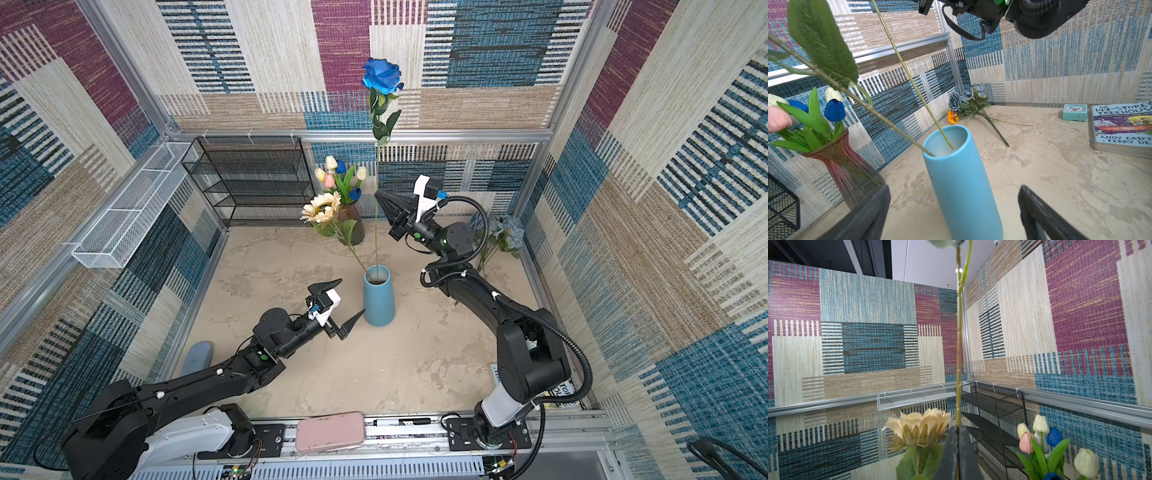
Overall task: Arrange the flowers into the vase
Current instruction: 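Lower the blue rose stem into the light blue vase and open the right gripper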
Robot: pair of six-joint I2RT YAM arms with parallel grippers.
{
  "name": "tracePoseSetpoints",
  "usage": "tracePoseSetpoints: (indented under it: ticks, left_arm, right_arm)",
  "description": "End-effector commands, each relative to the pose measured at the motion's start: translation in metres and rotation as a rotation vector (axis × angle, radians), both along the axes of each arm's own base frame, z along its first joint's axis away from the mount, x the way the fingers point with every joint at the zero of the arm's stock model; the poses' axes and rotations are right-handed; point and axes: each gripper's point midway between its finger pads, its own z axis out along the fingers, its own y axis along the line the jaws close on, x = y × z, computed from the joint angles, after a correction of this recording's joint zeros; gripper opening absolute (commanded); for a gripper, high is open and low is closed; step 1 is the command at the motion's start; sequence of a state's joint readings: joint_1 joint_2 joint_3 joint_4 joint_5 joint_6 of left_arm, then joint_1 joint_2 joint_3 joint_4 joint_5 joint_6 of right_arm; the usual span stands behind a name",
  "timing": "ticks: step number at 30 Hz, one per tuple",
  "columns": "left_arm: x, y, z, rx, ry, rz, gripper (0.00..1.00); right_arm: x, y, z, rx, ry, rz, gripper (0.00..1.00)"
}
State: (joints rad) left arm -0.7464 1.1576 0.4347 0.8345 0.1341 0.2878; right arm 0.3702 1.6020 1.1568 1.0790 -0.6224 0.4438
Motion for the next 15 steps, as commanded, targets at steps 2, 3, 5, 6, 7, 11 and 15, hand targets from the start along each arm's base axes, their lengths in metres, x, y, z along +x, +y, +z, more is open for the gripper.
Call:
tracePoseSetpoints:
  ticks: [2, 3, 5, 6, 7, 11, 15]
  left_arm:
    - [0.003, 0.0, 0.007, -0.016, -0.031, 0.01, 0.99]
    - [0.003, -0.001, 0.007, -0.016, -0.031, 0.01, 0.99]
    - [0.004, -0.002, 0.006, -0.015, -0.029, 0.007, 0.99]
    - [0.004, -0.002, 0.005, -0.014, -0.028, 0.006, 0.98]
    - [0.004, -0.002, 0.005, -0.013, -0.027, 0.005, 0.98]
    - [0.004, -0.002, 0.003, -0.012, -0.025, 0.006, 0.98]
    - [0.004, -0.003, 0.002, -0.018, -0.019, 0.005, 0.99]
  right_arm:
    - [-0.014, 0.009, -0.017, -0.052, -0.068, 0.035, 0.0]
    - [-0.016, 0.011, -0.023, -0.063, -0.068, 0.042, 0.0]
    - [-0.021, 0.015, -0.036, -0.089, -0.069, 0.053, 0.0]
    - [-0.024, 0.016, -0.042, -0.1, -0.071, 0.056, 0.0]
    - [-0.027, 0.016, -0.048, -0.113, -0.076, 0.055, 0.0]
    - [-0.032, 0.019, -0.07, -0.157, -0.074, 0.051, 0.0]
    - [-0.034, 0.018, -0.087, -0.183, -0.055, 0.035, 0.0]
